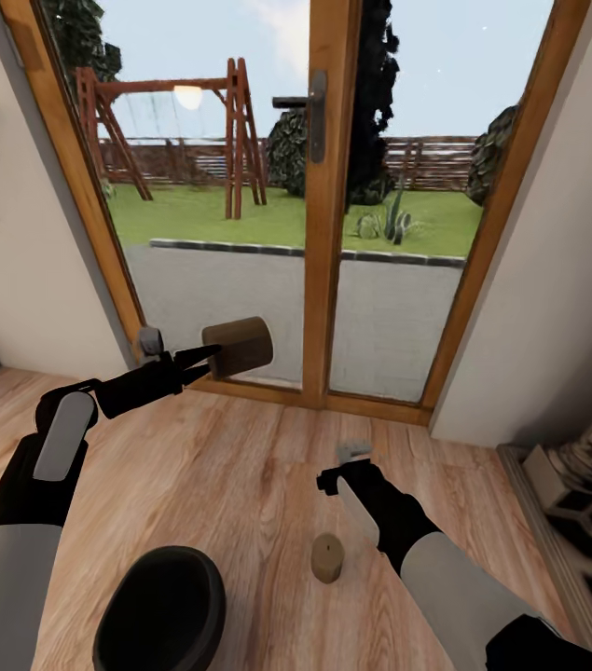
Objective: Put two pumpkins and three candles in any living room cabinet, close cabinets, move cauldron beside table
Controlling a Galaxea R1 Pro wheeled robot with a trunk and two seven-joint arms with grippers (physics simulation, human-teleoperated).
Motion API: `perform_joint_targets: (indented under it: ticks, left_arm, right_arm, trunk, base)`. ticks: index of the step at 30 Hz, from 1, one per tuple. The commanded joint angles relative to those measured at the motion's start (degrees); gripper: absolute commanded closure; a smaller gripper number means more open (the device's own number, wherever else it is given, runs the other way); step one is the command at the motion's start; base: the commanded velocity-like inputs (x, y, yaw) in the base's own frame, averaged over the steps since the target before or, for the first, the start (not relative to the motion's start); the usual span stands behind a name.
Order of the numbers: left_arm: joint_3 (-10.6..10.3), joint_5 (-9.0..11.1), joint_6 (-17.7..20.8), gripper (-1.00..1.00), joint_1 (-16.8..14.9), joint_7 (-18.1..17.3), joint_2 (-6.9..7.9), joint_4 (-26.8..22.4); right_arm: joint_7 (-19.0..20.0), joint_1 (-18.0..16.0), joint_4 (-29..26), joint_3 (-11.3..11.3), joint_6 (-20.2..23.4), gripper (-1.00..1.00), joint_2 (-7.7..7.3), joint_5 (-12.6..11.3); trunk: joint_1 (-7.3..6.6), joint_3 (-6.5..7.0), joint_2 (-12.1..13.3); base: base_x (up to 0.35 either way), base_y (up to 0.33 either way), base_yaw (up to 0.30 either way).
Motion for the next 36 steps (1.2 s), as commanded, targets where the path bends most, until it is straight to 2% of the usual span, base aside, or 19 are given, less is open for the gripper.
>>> perform_joint_targets:
  ticks: [1,6,8,13,27,34,36]
  left_arm:
    - [0.01,0.26,0.06,1.00,0.00,0.00,0.00,-0.01]
    - [0.01,0.26,0.06,1.00,0.00,0.01,-0.07,-0.24]
    - [0.01,0.26,0.06,1.00,0.00,-0.04,-0.68,-0.32]
    - [0.01,0.33,0.06,1.00,0.07,-0.09,-1.09,-0.36]
    - [0.01,0.35,0.06,1.00,0.09,-0.08,-1.15,-0.36]
    - [0.07,0.35,0.06,1.00,0.09,-0.08,-1.15,-0.22]
    - [0.05,0.35,0.06,1.00,0.09,-0.08,-1.15,-0.13]
  right_arm:
    - [0.00,0.00,0.00,0.00,-0.01,-1.00,0.00,0.02]
    - [-0.02,-0.02,0.00,0.00,-0.07,-1.00,0.01,0.05]
    - [-0.02,-0.01,0.00,0.00,-0.07,-1.00,0.01,0.05]
    - [0.00,-0.01,0.00,0.00,-0.07,-1.00,0.01,0.05]
    - [-0.02,0.00,0.00,0.00,-0.07,-1.00,0.00,0.00]
    - [0.00,-0.02,0.07,0.00,-0.07,-1.00,-0.01,-0.03]
    - [0.01,-0.01,0.07,0.00,-0.07,-1.00,0.00,-0.02]
  trunk:
    - [0.00,0.00,0.00]
    - [0.00,0.00,0.00]
    - [0.00,0.00,0.00]
    - [0.00,0.00,0.00]
    - [3.07,-2.51,-5.62]
    - [3.07,-2.51,-5.62]
    - [3.51,-2.87,-6.42]
  base:
    - [0.320,0.000,0.000]
    - [0.163,0.000,0.000]
    - [0.014,0.000,0.000]
    - [0.003,0.000,0.000]
    - [0.000,0.000,0.000]
    - [0.000,0.000,0.000]
    - [0.000,0.000,0.000]
